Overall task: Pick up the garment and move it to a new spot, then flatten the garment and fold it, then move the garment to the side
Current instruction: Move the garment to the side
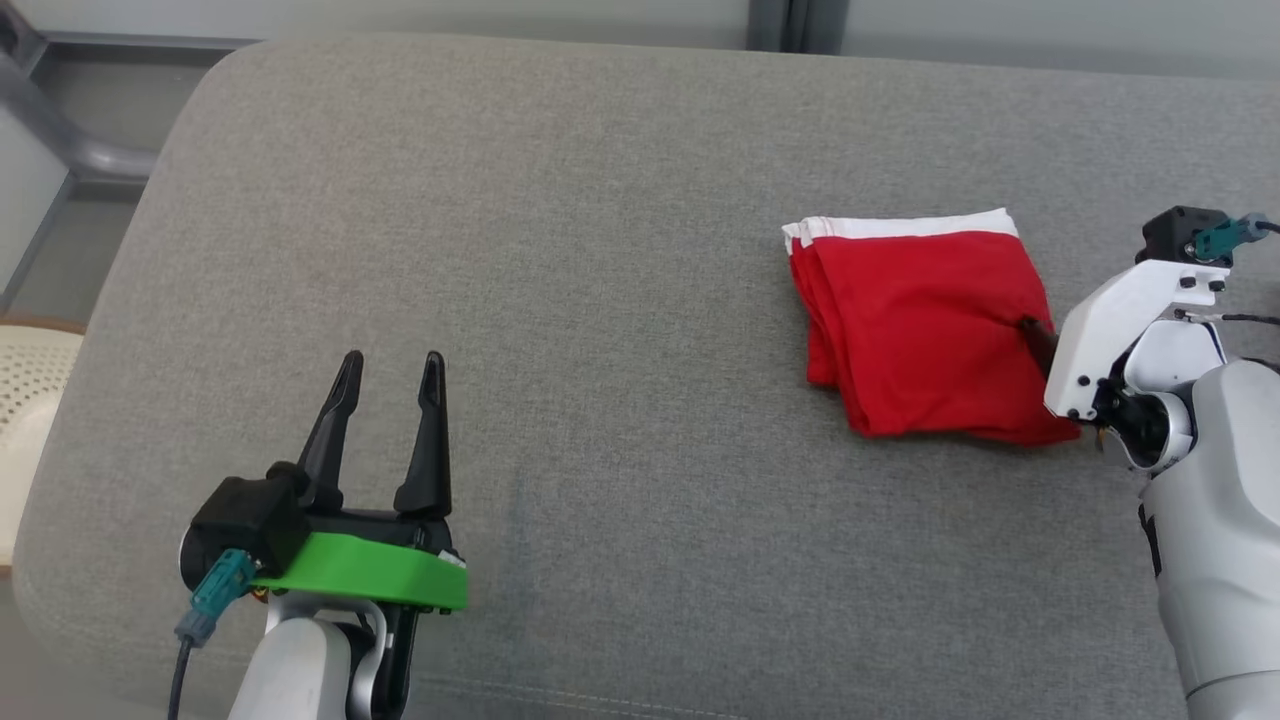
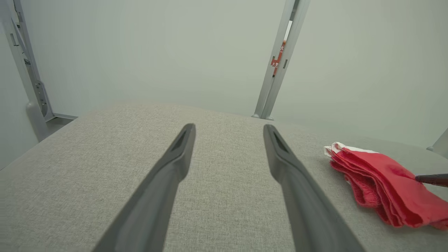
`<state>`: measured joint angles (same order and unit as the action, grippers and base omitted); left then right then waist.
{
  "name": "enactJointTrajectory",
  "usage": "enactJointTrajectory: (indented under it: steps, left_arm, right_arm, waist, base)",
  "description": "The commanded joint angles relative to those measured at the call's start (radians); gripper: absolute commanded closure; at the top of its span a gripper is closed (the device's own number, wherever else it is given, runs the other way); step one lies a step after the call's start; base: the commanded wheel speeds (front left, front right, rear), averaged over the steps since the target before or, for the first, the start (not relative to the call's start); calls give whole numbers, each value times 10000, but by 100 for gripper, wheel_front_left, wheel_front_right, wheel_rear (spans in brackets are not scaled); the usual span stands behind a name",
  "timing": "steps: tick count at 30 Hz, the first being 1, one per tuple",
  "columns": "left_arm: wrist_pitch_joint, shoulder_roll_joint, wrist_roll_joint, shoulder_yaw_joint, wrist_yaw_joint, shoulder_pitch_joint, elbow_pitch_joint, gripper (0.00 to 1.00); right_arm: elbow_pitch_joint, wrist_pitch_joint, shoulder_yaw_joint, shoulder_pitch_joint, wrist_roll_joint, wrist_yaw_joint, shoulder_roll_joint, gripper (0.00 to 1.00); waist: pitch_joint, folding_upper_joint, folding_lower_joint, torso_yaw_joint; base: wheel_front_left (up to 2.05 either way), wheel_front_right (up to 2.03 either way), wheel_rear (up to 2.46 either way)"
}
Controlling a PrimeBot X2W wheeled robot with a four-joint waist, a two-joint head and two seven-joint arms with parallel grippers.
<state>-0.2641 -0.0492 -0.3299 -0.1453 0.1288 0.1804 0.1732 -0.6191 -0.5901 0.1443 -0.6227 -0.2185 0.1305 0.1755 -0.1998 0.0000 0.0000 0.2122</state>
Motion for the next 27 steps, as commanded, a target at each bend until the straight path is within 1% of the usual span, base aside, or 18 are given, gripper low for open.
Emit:
enactJointTrajectory:
  steps: [1, 4, 8, 9, 10, 13, 15, 18, 21, 23, 27]
  left_arm:
    - [2, -28, -107, 7, -6, 154, 9, 0]
    - [4, -28, -159, 41, -31, 128, 28, 0]
    - [4, -26, -173, 107, -34, 73, 27, 0]
    - [4, -28, -164, 127, -38, 70, 30, 0]
    - [4, -28, -151, 140, -50, 77, 24, 0]
    - [2, -28, -112, 145, -63, 166, -3, 0]
    - [4, -29, -98, 143, -75, 217, -18, 0]
    - [4, -28, -96, 164, -68, 234, -48, 0]
    - [4, -28, -126, 255, -81, 170, -109, 0]
    - [2, -31, -145, 315, -85, 120, -132, 0]
    - [4, -26, -41, 459, -87, -6, -158, 0]
  right_arm:
    - [-142, -119, 262, -57, 255, 5, -94, 0]
    - [-345, -487, 780, 63, 788, 5, -464, 0]
    - [-608, -1127, 886, 325, 936, 8, -915, 0]
    - [-612, -1213, 838, 380, 1018, 14, -960, 34]
    - [-540, -1263, 648, 449, 1261, 20, -906, 100]
    - [-181, -1416, 50, 610, 1618, -1, -599, 100]
    - [137, -1492, -456, 588, 1754, -1, -268, 100]
    - [925, -1591, -1563, 356, 1756, -7, 413, 100]
    - [1849, -1821, -2682, 24, 1268, -4, 1045, 100]
    - [2538, -2062, -3247, -70, 867, -4, 1503, 100]
    - [3871, -2521, -4031, -219, 73, -4, 2474, 100]
  waist:
    - [-540, 0, 0, 534]
    - [-608, 0, 0, 566]
    - [-670, 0, 0, 518]
    - [-684, 0, 0, 491]
    - [-706, 0, 0, 452]
    - [-741, 0, 0, 301]
    - [-748, 0, 0, 193]
    - [-740, 0, 0, -90]
    - [-664, 0, 0, -498]
    - [-644, 0, 0, -802]
    - [-588, 0, 0, -1549]
  base:
    - [0, 0, 0]
    - [0, 0, 0]
    - [0, 0, 0]
    - [0, 0, 0]
    - [0, 0, 0]
    - [0, 0, 0]
    - [0, 0, 0]
    - [0, 0, 0]
    - [0, 0, 0]
    - [0, 0, 0]
    - [0, 0, 0]
